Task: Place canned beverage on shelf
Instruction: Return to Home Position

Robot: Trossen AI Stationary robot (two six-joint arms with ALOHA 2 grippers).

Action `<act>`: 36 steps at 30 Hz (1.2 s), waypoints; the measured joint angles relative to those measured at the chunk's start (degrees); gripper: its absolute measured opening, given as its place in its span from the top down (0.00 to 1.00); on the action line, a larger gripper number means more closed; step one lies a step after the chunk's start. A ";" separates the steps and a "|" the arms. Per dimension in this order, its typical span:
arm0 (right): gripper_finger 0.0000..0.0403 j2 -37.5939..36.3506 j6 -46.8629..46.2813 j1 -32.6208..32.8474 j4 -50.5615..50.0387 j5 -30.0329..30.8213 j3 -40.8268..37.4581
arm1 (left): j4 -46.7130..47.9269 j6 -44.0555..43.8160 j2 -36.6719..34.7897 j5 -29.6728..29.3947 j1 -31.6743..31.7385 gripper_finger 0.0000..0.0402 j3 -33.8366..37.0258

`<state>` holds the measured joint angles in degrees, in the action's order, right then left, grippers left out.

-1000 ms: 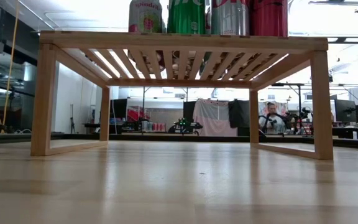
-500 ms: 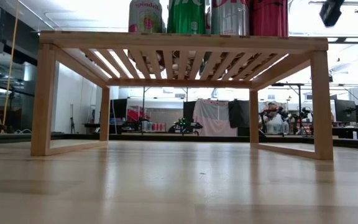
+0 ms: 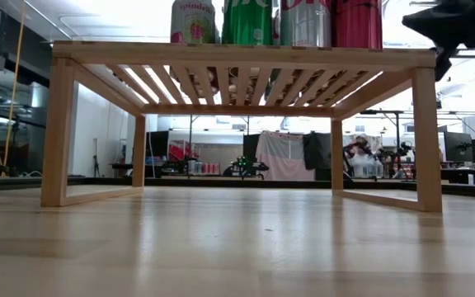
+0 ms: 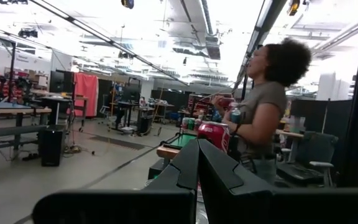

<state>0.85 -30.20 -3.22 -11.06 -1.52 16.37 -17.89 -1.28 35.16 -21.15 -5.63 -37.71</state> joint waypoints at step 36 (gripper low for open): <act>1.00 0.25 -3.99 0.00 11.73 -1.57 -15.70 | 1.49 -0.05 -2.23 -2.64 0.00 1.00 0.07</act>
<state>1.10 -34.19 -3.22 0.67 -3.09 0.67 -16.40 -1.33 32.93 -23.79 -5.63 -37.65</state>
